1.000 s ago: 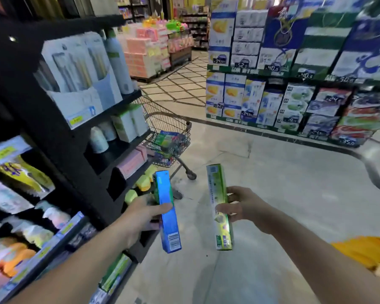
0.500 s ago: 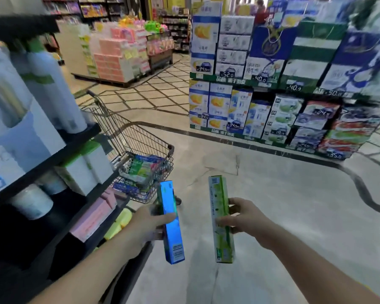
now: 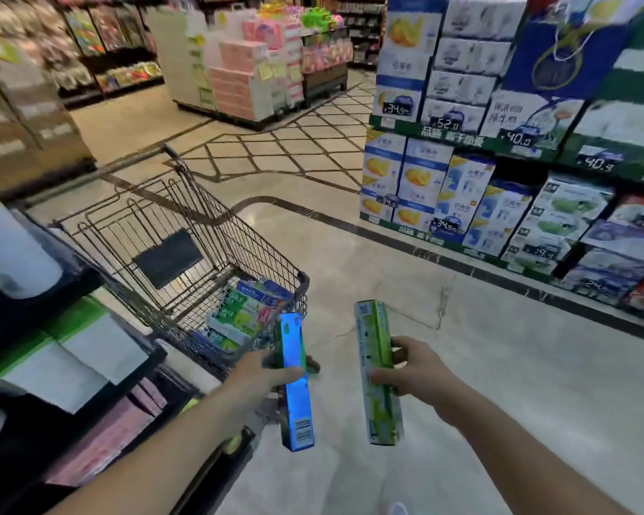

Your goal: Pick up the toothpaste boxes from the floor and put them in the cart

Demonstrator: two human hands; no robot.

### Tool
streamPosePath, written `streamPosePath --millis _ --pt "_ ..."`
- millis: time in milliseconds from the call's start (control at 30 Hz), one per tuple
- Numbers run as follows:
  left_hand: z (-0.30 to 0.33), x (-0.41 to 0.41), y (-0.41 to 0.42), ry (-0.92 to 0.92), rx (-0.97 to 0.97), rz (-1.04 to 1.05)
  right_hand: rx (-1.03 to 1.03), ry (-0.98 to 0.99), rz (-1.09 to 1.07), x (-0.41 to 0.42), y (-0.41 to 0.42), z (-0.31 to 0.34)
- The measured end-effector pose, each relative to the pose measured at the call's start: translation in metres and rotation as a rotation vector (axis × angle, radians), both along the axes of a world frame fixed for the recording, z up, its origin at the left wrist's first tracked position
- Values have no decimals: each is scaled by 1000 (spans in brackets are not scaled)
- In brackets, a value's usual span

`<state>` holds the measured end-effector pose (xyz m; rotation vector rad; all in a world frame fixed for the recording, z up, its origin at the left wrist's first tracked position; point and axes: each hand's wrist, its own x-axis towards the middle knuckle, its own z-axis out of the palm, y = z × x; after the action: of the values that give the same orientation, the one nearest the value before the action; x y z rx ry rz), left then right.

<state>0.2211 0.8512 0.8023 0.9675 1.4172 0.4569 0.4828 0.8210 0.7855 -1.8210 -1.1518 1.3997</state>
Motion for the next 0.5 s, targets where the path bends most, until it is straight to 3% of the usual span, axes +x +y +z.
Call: streamPosePath --millis 233,500 --pt "1 21 60 38 -1 237 -25 -110 241 29 125 -5" --pt "-16 -16 126 8 -39 459 -83 -152 431 -22 251 -31"
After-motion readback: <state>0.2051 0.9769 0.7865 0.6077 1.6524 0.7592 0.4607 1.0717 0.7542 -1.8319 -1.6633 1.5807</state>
